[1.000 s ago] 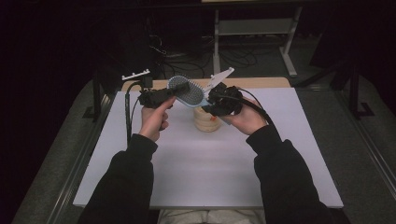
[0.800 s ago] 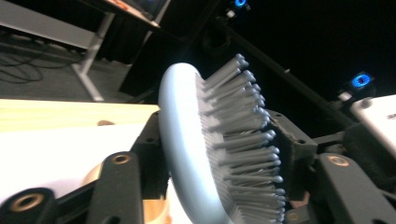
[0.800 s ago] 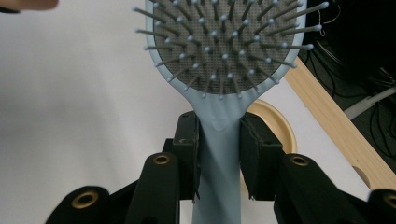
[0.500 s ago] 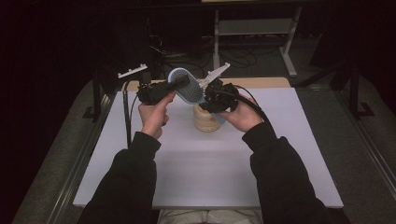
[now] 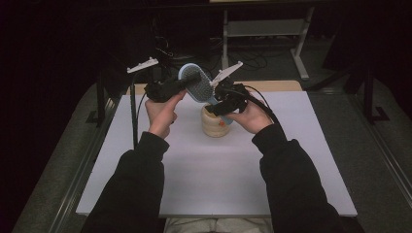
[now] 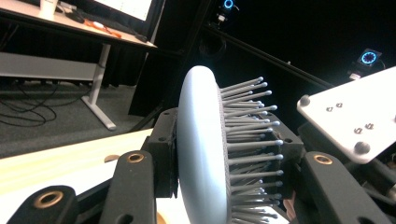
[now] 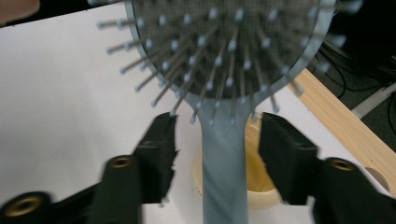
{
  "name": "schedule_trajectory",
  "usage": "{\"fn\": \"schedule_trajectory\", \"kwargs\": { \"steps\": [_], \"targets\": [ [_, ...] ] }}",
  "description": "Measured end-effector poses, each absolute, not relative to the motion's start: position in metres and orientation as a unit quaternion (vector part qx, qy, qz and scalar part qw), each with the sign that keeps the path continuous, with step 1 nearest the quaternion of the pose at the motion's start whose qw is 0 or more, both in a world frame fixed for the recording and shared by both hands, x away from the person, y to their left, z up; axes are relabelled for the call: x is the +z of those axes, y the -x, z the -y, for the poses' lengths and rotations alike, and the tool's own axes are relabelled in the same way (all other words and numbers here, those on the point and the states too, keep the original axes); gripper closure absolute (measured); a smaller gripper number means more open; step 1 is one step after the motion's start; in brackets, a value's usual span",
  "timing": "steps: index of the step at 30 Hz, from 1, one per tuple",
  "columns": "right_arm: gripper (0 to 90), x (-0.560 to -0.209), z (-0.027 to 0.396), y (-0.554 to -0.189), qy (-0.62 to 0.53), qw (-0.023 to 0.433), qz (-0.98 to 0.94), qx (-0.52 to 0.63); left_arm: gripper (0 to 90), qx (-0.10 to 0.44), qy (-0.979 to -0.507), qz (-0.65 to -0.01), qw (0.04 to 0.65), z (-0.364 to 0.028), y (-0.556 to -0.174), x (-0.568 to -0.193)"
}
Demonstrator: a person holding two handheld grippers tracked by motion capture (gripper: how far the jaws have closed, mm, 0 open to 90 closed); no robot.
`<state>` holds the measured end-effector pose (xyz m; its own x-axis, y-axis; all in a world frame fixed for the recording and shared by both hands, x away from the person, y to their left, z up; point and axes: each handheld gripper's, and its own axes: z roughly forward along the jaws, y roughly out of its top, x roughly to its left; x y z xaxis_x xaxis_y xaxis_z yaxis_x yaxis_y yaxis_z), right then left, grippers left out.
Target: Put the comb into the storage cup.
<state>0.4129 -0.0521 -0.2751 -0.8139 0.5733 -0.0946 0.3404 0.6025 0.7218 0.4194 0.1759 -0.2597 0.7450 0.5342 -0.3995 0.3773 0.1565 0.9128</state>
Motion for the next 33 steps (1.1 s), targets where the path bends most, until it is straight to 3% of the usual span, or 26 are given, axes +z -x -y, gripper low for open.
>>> {"fn": "schedule_trajectory", "kwargs": {
  "steps": [12,23,33],
  "targets": [
    [0.0,-0.275,0.063,-0.416,-0.301,0.165,-0.863,0.371,55.0,0.081,-0.655,-0.347,0.666,-0.179,-0.422,-0.244],
    [0.0,-0.281,0.091,-0.405,-0.308,0.159,-0.843,0.410,55.0,0.099,-0.669,-0.341,0.653,-0.181,-0.423,-0.232],
    [0.0,-0.295,0.125,-0.389,-0.306,0.182,-0.828,0.432,55.0,0.110,-0.670,-0.342,0.650,-0.184,-0.430,-0.227]
  ]
}}
